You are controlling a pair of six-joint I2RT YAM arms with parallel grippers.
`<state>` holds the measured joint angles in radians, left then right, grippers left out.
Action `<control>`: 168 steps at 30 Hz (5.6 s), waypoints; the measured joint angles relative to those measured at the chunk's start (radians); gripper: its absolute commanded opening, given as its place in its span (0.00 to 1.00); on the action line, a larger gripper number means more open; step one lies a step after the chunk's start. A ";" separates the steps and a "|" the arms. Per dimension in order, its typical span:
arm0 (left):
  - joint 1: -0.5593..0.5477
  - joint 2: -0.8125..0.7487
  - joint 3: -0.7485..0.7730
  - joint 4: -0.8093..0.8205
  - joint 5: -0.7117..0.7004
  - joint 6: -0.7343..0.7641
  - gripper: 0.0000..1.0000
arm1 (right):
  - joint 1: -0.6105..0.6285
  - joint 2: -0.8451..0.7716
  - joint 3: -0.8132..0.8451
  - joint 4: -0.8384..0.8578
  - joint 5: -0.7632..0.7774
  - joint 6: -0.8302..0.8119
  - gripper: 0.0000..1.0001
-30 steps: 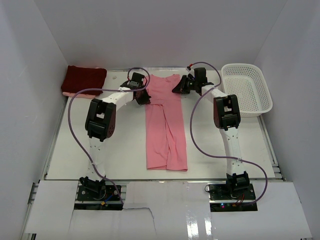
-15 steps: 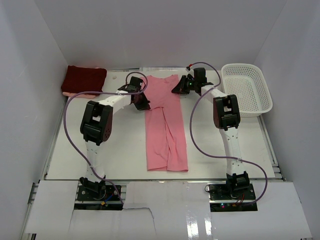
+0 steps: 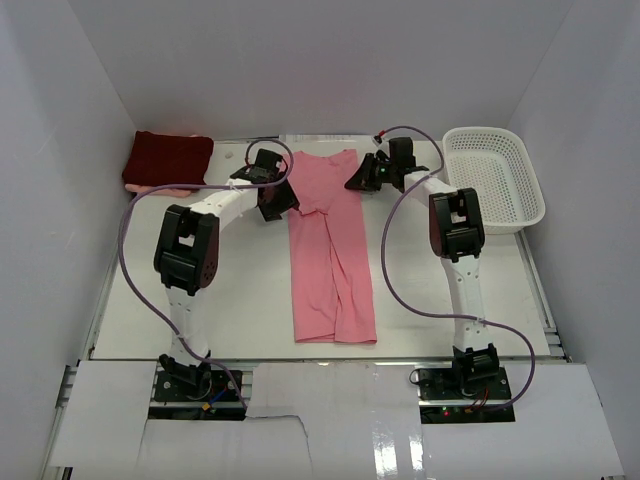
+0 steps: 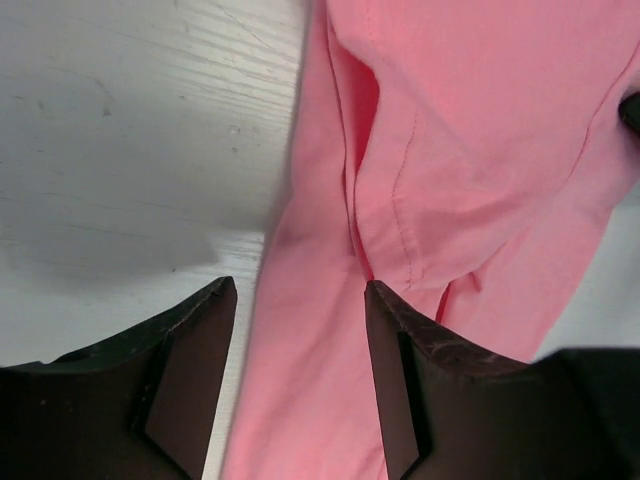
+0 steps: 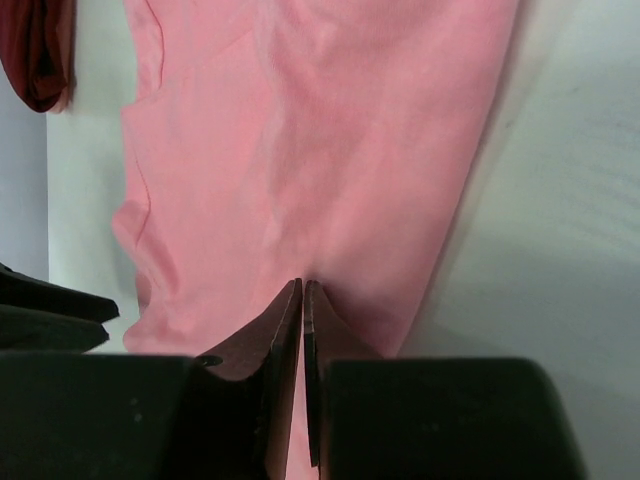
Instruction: Fold and stack the t-shirts
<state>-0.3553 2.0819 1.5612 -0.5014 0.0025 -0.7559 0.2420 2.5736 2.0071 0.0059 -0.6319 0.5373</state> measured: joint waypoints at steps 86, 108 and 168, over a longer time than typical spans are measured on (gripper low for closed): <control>-0.413 -0.672 -0.884 0.172 0.124 -0.028 0.56 | 0.174 -0.980 -1.316 -0.034 0.048 -0.146 0.59; -0.413 -0.874 -0.932 -0.006 0.086 -0.136 0.60 | 0.171 -1.478 -1.562 -0.304 0.117 -0.077 0.54; -0.485 -0.806 -1.149 0.372 0.253 -0.425 0.31 | 0.169 -1.477 -1.809 -0.032 0.015 0.141 0.08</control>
<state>-0.8406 1.2755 0.4122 -0.1295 0.2550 -1.1812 0.4114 1.0962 0.1978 -0.0261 -0.6170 0.6785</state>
